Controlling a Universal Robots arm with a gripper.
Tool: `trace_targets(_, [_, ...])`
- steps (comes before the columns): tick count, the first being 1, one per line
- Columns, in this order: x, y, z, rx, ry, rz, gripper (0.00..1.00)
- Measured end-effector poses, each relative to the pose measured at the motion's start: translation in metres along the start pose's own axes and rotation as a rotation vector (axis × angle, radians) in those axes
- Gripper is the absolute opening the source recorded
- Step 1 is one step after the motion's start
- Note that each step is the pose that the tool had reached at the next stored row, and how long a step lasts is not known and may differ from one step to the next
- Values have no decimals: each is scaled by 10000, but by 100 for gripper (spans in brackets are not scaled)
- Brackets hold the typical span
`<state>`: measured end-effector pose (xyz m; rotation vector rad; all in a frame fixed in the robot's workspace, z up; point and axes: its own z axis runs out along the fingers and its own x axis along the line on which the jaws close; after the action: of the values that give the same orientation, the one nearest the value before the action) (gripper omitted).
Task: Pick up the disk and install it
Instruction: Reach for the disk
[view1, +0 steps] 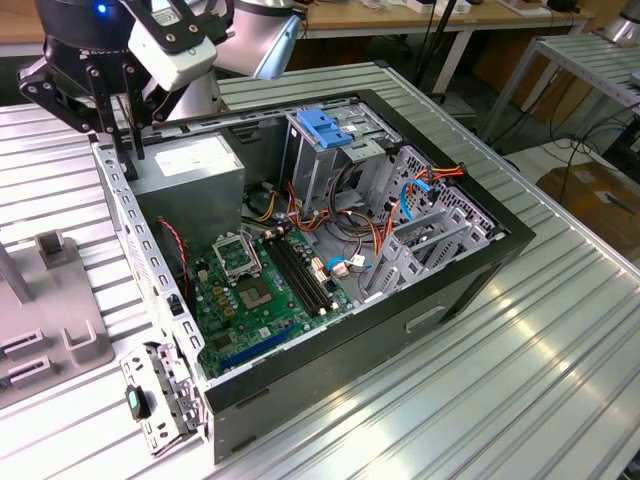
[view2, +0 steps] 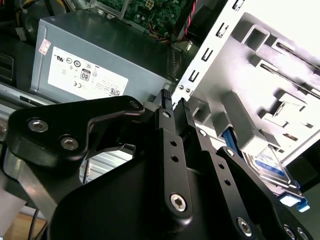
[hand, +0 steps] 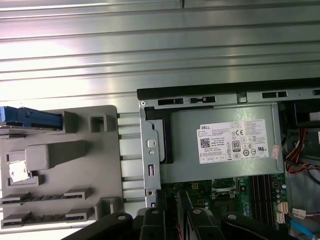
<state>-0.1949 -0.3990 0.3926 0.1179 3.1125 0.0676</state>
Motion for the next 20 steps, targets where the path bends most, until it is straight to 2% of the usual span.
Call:
trace_targets(15, [24,-2,0,0,0,2,24])
trace_targets(20, [86,-6,-2,0,1,1,24])
